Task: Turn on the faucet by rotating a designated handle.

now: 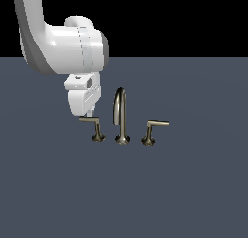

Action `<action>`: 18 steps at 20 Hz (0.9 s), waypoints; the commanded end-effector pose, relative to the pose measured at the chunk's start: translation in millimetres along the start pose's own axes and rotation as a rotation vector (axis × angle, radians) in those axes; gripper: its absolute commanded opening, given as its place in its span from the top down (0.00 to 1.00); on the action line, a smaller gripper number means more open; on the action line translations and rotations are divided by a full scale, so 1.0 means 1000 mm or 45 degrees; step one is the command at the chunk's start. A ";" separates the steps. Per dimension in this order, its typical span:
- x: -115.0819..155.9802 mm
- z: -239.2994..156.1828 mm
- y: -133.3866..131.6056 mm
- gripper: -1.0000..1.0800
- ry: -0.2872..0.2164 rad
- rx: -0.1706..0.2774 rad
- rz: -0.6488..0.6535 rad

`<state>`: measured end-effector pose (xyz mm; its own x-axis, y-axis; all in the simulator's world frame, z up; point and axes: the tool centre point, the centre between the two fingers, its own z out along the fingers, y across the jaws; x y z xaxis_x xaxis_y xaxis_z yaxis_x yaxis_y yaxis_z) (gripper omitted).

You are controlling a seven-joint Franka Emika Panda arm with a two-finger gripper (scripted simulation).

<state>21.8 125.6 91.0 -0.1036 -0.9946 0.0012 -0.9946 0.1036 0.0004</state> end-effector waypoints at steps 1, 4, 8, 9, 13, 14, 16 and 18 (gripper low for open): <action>0.000 0.000 0.000 1.00 0.000 0.001 0.002; -0.004 0.000 0.007 1.00 0.000 0.000 0.001; -0.012 0.000 0.022 1.00 -0.001 0.000 0.002; -0.014 0.000 0.026 1.00 -0.001 0.000 0.002; -0.021 0.000 0.037 1.00 -0.001 0.000 0.002; -0.012 0.000 0.026 1.00 -0.004 0.012 -0.033; -0.011 0.000 0.033 1.00 -0.003 0.010 -0.029; -0.011 0.000 0.040 1.00 -0.003 0.009 -0.024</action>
<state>-8.4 141.9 91.2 -0.0838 -0.9965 -0.0064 -0.9964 0.0839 -0.0144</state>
